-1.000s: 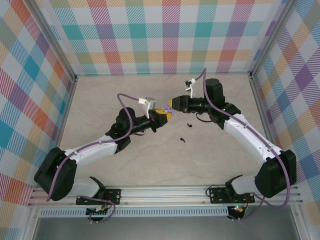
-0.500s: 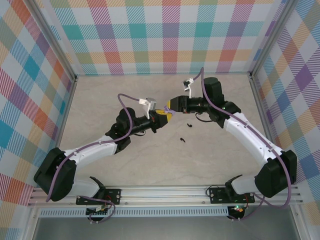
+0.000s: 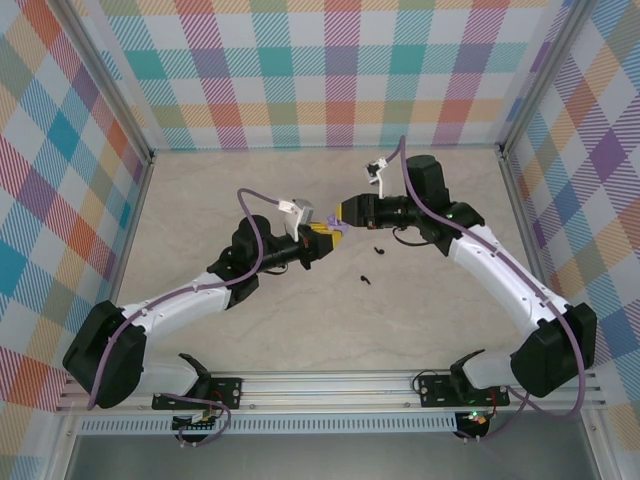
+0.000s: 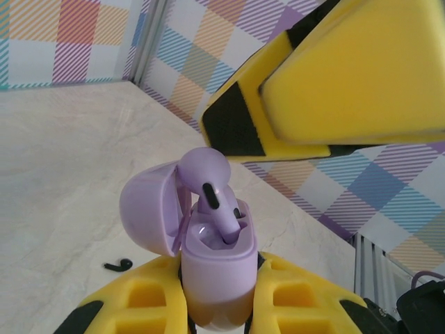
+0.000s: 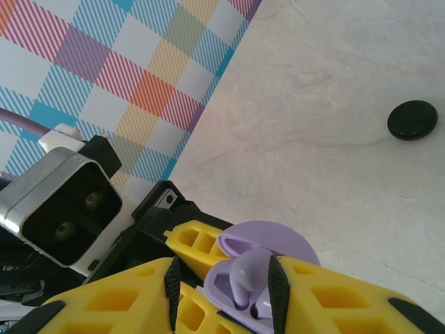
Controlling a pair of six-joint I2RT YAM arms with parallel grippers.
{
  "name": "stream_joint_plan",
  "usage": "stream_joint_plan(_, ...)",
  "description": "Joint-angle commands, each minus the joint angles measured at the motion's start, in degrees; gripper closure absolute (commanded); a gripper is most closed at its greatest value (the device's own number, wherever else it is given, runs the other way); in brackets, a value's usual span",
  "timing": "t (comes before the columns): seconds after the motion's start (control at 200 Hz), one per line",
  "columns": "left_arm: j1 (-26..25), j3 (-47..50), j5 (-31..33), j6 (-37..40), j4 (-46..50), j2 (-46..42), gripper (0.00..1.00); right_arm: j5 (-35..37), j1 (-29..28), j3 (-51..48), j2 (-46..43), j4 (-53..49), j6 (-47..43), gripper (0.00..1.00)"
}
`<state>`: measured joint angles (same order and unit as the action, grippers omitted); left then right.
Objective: Insert the wireless bluetooth earbuds into the charging case
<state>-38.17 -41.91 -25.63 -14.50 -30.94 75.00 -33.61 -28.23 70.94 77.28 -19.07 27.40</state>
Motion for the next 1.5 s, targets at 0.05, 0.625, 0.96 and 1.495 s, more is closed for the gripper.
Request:
stream_joint_plan(0.05,-0.85,-2.35,0.44,4.70,2.90,-2.35,0.87,1.26,-0.60,3.31,-2.51,-3.25,-2.87,0.58)
stream_joint_plan(0.625,-1.29,-0.93,-1.79,9.39,0.90,-4.46,0.88,5.36,-1.30,7.17,-2.42,-12.37,-6.80,0.66)
stream_joint_plan(0.96,-1.36,-0.72,-2.81,10.72,1.41,-5.55,0.88,5.17,-3.10,9.91,0.15,-15.03,-8.50,0.67)
stream_joint_plan(1.495,-1.44,-1.28,-3.96,11.13,2.56,-6.04,0.88,4.36,-6.04,14.39,4.35,-19.94,-11.54,0.69)
